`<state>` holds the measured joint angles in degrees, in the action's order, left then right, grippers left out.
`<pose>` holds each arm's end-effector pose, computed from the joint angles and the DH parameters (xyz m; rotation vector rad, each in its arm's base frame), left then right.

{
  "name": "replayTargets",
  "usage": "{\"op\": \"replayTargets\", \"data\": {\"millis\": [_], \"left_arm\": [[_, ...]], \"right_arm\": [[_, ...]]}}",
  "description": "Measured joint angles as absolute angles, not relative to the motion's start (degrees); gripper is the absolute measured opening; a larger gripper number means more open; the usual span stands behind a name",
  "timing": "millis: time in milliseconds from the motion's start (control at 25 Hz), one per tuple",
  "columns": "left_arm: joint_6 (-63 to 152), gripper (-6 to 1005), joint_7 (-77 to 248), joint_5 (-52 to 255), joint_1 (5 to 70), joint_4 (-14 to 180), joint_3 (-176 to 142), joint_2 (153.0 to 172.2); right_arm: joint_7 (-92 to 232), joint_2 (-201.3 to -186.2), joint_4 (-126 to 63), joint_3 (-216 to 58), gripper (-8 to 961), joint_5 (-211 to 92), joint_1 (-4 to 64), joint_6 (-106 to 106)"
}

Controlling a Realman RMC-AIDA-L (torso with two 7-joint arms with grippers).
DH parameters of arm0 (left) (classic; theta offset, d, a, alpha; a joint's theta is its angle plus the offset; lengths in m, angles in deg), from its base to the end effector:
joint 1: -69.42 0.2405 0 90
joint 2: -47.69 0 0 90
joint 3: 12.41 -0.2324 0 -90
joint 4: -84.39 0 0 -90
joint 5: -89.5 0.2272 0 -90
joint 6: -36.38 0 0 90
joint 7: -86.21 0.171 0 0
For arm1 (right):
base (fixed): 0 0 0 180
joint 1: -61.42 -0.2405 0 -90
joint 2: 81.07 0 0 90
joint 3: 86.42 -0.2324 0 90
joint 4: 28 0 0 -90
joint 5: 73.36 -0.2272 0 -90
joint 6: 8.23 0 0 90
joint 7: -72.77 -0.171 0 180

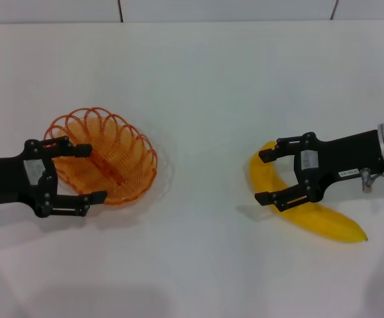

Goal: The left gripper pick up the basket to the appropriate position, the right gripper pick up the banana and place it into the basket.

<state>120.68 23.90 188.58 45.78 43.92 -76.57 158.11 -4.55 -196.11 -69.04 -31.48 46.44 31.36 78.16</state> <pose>-0.2657 0.3319 0.0032 -2.8221 -0.1013 -0.4427 0.2612 0.3367 -0.0192 -2.9515 0.3883 0.2582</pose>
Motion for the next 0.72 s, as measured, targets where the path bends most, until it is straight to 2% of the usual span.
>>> {"op": "replayTargets", "data": {"millis": [360, 720], "left_arm": [[120.66, 887, 23.27, 188.64, 45.97, 43.78, -76.02, 158.2], [120.23, 888, 11.41, 188.65, 45.74, 39.38, -63.4, 159.74]], "right_arm": [[-4.26, -196.12, -69.04, -31.76, 893, 46.44, 31.48, 78.16], [-4.22, -196.18, -69.04, -31.51, 894, 46.44, 31.53, 78.15]]}}
